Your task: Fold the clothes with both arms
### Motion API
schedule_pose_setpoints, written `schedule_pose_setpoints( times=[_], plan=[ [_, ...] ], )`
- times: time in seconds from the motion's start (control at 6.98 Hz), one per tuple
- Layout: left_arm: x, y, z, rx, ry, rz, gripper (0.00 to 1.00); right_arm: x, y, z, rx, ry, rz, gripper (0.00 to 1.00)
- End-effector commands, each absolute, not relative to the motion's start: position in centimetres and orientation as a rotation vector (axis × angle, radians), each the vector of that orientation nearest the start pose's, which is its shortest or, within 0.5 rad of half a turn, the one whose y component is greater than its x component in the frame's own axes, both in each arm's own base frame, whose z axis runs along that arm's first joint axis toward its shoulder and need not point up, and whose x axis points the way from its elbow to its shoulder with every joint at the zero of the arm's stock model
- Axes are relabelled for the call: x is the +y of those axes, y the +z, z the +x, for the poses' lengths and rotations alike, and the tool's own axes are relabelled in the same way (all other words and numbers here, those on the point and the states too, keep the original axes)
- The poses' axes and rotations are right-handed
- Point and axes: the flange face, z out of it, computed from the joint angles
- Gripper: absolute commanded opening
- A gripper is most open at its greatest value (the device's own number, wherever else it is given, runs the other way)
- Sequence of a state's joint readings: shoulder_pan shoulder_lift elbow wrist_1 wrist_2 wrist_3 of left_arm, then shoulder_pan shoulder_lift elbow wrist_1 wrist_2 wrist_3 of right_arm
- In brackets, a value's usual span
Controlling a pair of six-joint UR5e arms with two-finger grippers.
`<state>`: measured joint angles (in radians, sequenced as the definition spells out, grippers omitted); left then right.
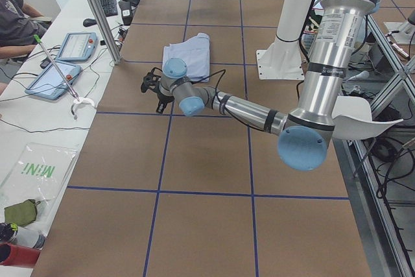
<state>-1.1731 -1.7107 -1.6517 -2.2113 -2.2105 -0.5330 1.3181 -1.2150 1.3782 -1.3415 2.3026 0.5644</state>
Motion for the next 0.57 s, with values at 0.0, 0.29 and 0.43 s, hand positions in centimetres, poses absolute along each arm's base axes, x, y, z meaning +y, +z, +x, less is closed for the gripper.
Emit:
schedule_pose_setpoints(
  times=[0.0,0.29,0.43],
  plan=[
    [-54.1,51.5,4.6,0.845,0.305,0.506,0.52,-61.8,59.2,-0.5,-0.773,-0.028,0.082,1.0],
    [-54.5,54.7,-3.0,0.74,0.359,0.48,0.54,-58.6,60.4,4.1,-0.758,-0.064,0.072,1.0],
    [-54.6,55.1,-4.1,0.74,0.324,0.428,0.55,-54.4,61.2,4.8,-0.742,-0.059,0.075,1.0]
  ],
)
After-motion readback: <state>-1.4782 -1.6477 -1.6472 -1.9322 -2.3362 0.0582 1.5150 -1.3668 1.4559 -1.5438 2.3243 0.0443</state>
